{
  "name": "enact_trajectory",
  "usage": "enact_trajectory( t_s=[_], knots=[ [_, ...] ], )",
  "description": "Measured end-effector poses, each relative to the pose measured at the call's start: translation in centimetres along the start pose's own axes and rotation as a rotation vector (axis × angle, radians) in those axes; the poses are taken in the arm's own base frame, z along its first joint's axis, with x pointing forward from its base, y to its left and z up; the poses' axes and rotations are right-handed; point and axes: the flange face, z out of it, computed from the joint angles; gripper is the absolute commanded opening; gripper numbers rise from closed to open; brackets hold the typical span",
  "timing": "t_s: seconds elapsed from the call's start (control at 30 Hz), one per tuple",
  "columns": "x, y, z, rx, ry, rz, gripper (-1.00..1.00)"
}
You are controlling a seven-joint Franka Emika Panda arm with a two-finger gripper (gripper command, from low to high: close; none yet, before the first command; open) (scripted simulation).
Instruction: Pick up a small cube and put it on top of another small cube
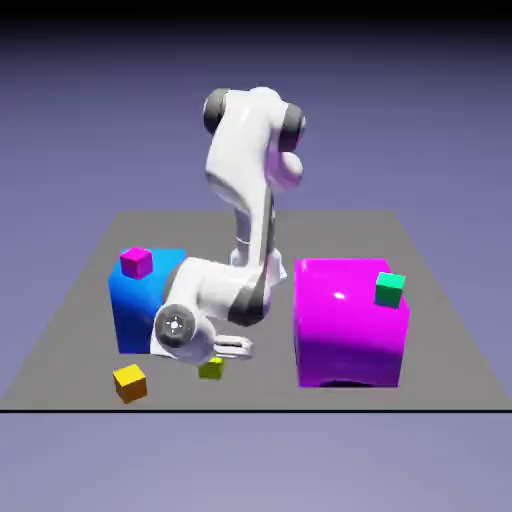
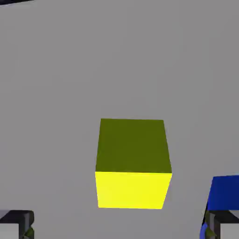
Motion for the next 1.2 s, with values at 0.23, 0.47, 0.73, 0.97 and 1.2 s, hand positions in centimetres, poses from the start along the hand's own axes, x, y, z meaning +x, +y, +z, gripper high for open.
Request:
enact_trajectory(
  t_s=[0.23,0.47,0.73,0.97,1.2],
  knots=[
    [1.5,-1.2,6.7,-0.024,-0.024,0.005,-1.0],
    [1.3,0.2,-0.1,-0.027,-0.013,-0.01,-1.0],
    [7.8,4.9,-6.1,-0.136,0.125,-0.155,-1.0],
    [9.7,6.8,-8.8,-0.245,0.197,-0.237,-1.0],
    [11.5,6.8,-3.8,-0.247,0.198,-0.236,1.0]
  ],
)
